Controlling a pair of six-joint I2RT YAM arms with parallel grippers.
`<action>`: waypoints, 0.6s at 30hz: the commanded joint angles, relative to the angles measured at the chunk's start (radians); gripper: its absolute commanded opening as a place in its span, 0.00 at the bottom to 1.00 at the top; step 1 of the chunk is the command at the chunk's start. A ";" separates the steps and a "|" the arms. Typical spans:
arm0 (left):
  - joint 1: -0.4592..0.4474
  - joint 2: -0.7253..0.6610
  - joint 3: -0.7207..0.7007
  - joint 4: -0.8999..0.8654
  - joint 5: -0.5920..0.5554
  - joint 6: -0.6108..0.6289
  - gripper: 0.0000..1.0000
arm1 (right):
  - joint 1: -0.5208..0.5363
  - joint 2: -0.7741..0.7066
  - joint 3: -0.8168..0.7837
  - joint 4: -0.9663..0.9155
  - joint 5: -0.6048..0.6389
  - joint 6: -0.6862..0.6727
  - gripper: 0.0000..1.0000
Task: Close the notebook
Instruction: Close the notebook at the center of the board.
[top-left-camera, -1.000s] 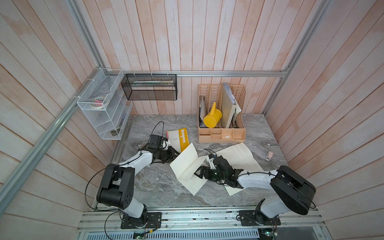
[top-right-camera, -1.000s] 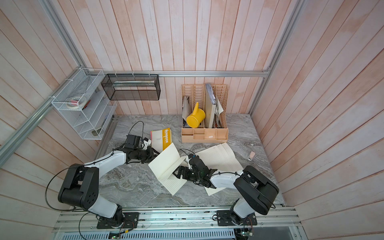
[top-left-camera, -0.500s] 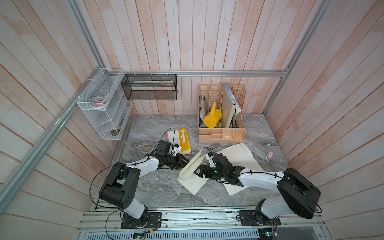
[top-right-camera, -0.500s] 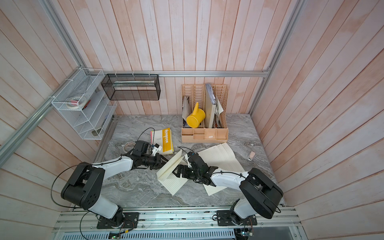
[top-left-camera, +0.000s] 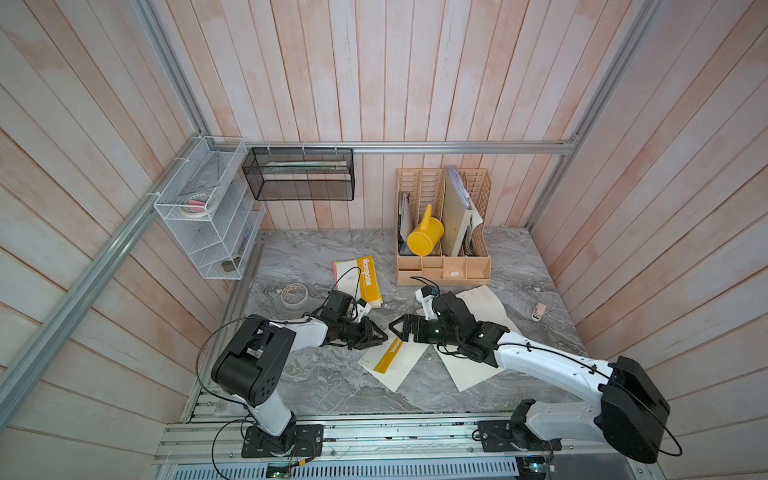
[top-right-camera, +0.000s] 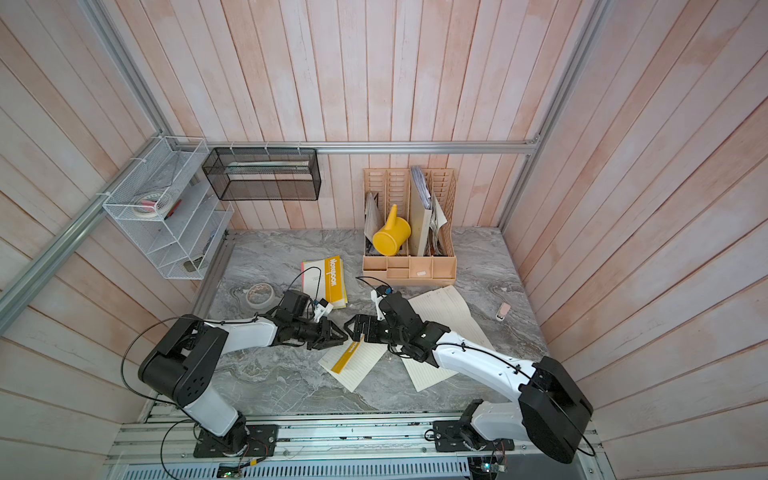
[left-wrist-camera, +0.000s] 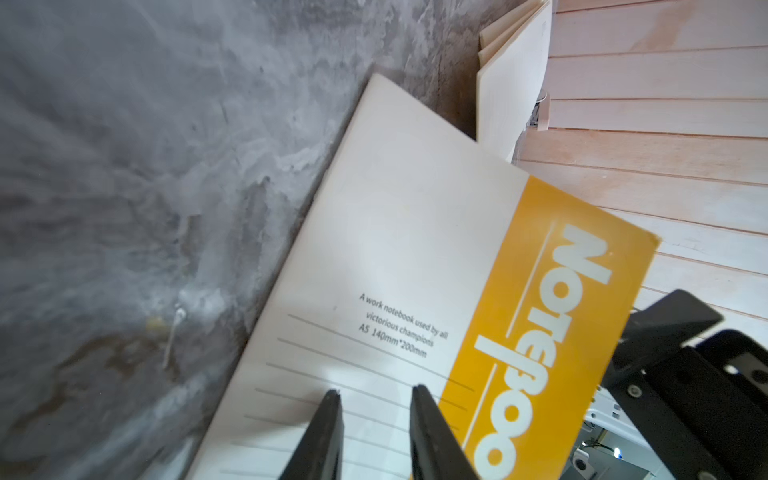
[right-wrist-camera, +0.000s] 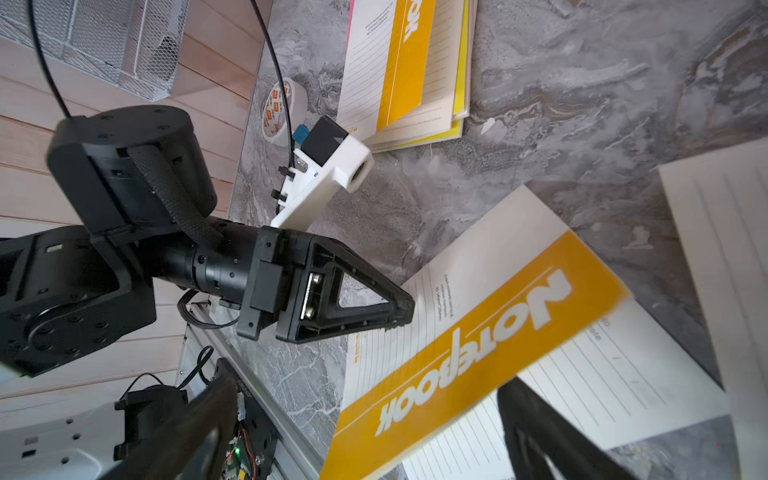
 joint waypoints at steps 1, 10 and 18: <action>-0.016 0.037 -0.006 0.022 -0.043 -0.006 0.31 | 0.005 0.006 0.014 -0.011 -0.004 -0.010 0.98; -0.032 0.070 -0.005 0.000 -0.092 0.010 0.31 | 0.015 -0.015 -0.003 0.034 -0.025 0.011 0.98; -0.033 0.049 0.008 -0.043 -0.110 0.026 0.31 | 0.022 0.064 -0.190 0.330 -0.112 0.135 0.98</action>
